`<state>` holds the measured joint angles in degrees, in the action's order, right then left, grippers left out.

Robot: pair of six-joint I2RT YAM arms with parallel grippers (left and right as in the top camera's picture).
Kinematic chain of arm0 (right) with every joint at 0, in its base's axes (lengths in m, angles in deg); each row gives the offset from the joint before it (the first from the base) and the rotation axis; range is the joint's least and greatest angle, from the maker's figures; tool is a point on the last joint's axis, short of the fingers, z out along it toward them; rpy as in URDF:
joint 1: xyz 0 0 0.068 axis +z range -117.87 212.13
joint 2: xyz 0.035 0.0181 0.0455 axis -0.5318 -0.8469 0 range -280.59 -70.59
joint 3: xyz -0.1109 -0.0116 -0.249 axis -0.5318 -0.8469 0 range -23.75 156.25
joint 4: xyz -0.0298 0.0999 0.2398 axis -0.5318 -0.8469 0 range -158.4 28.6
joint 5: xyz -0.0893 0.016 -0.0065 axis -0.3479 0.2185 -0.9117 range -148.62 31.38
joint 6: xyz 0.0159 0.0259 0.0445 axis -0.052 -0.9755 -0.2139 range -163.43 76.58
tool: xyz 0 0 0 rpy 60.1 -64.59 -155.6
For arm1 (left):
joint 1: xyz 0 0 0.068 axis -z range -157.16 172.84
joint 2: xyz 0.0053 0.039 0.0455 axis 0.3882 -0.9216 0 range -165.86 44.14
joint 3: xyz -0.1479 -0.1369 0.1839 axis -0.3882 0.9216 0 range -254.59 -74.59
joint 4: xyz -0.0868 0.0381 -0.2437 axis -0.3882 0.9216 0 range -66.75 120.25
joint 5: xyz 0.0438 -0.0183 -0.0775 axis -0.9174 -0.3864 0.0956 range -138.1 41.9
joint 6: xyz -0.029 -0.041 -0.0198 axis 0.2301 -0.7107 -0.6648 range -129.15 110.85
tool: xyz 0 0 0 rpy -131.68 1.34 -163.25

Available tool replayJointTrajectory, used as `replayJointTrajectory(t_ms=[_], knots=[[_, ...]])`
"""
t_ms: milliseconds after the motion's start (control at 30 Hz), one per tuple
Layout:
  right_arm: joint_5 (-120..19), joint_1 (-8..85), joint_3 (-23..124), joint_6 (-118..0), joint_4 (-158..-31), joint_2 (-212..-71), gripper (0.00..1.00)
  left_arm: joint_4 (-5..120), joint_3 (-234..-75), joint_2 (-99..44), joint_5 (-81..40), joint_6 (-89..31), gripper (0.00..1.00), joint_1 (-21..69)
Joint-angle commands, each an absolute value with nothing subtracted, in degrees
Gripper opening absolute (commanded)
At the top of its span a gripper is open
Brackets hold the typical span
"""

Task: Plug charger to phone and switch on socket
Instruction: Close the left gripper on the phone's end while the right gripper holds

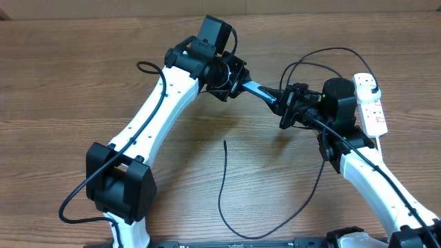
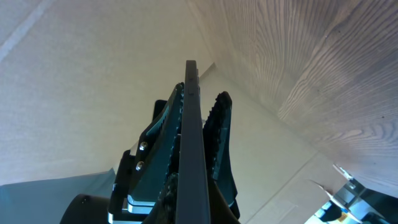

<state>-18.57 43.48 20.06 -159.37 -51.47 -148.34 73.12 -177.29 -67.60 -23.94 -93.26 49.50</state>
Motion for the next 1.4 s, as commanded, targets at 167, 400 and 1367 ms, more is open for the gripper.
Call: replayJointTrajectory(t_ms=[167,400,1367], knots=[[-17.3,43.7,21.6,-167.3,-49.7,-147.9,0.04,73.5,-178.3,-66.2,-24.7,-93.4,0.2,49.9],[-17.4,43.7,21.6,-167.3,-49.7,-147.9,0.04,73.5,-178.3,-66.2,-24.8,-93.4,0.16,49.9],[-17.4,43.7,21.6,-167.3,-49.6,-147.9,0.19,73.6,-178.3,-66.2,-24.7,-93.4,0.04,49.9]])
